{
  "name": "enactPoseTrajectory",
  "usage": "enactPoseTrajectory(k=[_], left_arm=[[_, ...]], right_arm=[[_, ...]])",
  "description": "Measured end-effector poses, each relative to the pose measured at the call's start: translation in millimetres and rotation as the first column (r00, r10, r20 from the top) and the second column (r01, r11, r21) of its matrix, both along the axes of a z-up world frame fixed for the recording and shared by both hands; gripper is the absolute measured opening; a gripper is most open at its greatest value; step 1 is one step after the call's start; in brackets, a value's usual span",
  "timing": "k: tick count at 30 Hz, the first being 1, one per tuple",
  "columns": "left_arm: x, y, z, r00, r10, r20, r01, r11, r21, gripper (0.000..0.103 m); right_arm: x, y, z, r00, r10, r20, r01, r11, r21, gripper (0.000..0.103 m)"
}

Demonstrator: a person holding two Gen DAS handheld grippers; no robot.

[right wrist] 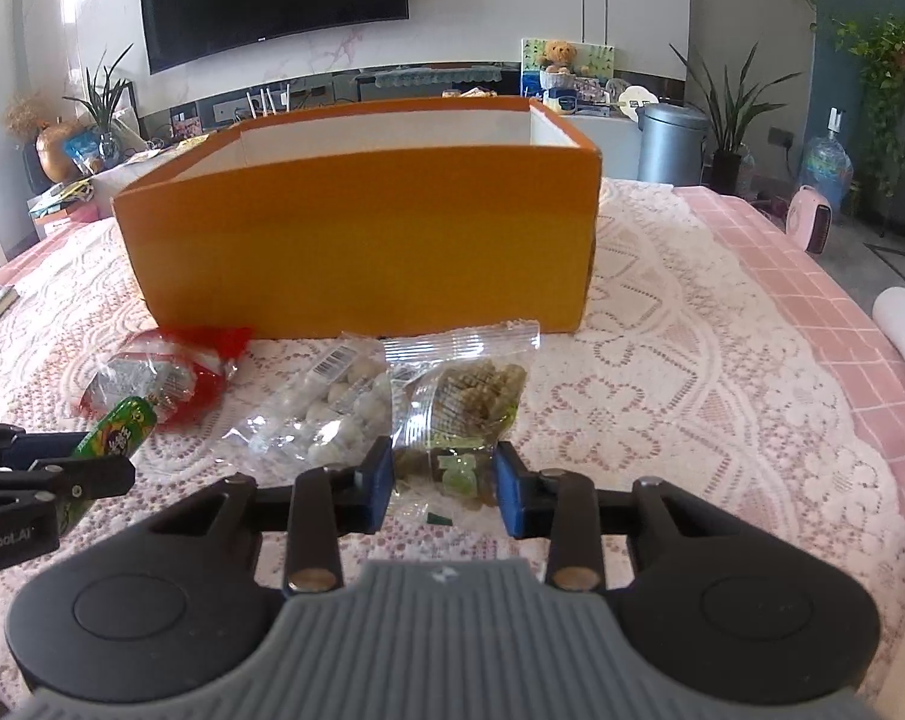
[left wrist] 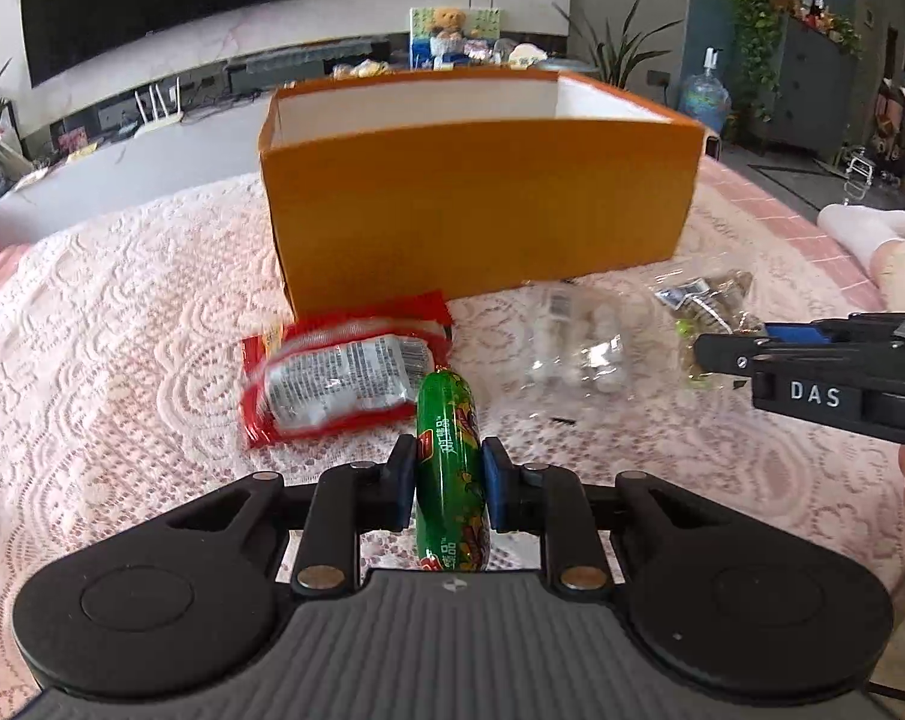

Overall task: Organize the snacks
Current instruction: 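Grasp the green sausage stick with left tool while right tool grasps nut bag, then carry sausage and nut bag into the box and open both tools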

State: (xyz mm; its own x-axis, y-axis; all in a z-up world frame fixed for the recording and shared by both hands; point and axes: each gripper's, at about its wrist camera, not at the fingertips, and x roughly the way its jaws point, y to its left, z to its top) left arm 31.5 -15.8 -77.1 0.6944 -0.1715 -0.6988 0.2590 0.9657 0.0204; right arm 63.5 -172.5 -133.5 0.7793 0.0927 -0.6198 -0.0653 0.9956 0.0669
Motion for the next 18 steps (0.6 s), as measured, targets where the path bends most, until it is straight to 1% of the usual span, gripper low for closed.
enactPoseTrajectory(k=[9,13,18], left_arm=[[-21.0,0.8,36.8,0.997,0.014,0.081,-0.012,0.999,-0.033,0.025],[-24.5,3.7,54.0,0.994,0.027,0.106,-0.020,0.998,-0.062,0.025],[-20.6,6.0,76.7,0.988,0.048,0.146,-0.038,0.997,-0.070,0.025]], right_arm=[[-32.9,2.7,27.8,0.997,0.033,0.063,-0.033,0.999,-0.008,0.033],[-44.8,4.4,45.0,0.994,0.054,0.094,-0.054,0.999,-0.004,0.033],[-57.1,3.9,66.5,0.990,0.077,0.120,-0.079,0.997,0.016,0.033]])
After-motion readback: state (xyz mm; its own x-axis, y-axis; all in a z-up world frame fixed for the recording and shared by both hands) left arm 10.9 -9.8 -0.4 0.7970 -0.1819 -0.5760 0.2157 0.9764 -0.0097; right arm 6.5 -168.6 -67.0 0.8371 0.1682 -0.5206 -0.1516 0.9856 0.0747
